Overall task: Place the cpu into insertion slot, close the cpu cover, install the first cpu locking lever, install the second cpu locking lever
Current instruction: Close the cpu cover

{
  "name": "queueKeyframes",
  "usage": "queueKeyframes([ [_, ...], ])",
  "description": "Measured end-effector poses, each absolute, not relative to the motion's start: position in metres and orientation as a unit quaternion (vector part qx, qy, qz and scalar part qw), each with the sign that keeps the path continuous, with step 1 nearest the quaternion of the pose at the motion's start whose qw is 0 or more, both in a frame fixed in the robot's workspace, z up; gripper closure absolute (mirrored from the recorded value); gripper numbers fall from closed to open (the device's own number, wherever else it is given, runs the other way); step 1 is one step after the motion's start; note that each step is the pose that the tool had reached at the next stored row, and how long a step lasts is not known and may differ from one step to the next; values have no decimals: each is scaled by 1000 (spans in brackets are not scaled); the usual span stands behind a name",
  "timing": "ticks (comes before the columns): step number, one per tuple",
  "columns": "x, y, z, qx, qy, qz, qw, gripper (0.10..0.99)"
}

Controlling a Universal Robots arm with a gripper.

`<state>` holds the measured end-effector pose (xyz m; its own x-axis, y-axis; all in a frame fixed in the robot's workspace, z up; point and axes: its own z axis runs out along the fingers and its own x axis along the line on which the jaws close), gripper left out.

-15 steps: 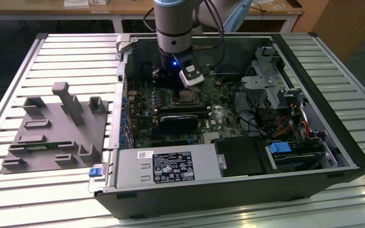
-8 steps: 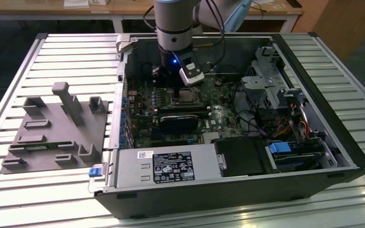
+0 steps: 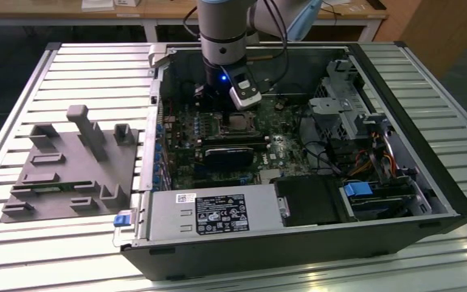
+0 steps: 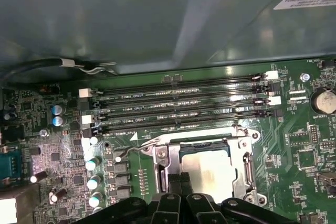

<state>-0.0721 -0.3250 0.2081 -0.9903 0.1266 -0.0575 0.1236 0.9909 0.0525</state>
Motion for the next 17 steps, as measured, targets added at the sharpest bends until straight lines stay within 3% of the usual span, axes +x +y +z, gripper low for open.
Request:
queueKeyframes([
  [17, -51, -325, 213, 63, 997, 25, 31, 984],
])
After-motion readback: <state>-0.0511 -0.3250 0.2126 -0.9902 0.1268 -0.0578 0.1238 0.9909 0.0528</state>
